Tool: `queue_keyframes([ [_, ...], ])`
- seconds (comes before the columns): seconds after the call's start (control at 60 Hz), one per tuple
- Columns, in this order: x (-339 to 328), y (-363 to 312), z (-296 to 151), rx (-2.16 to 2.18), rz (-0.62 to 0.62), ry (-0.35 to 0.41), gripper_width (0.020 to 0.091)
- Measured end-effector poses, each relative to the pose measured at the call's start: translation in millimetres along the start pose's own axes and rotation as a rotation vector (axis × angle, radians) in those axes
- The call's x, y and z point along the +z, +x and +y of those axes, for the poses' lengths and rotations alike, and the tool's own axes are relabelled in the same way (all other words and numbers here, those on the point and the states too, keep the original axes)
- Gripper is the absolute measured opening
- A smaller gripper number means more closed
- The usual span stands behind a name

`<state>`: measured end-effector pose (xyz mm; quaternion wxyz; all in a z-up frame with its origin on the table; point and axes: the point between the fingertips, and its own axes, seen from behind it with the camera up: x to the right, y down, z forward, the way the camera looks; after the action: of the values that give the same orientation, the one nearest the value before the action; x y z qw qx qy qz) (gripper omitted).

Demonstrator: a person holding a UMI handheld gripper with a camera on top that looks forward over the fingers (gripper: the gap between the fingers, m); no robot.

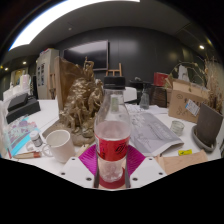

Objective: Pour water

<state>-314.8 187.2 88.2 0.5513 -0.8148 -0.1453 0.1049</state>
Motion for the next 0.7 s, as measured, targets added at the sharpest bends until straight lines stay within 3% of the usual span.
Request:
queue_keyframes([
  [0.183,-6,-1,2,-0.01,0.012,-0.019,0.0502],
  [0.217,-8,-1,3,-0.005,0.015,-0.028,0.0565],
  [0.317,-24,-7,-2,0.012,0.017,-0.047,0.0869],
  [0.367,-37,-9,-7,0.009,0.033,-0.062,0.0845],
  [0.7,-199,-80,-38,0.004,0.139,-0.143,0.0854],
])
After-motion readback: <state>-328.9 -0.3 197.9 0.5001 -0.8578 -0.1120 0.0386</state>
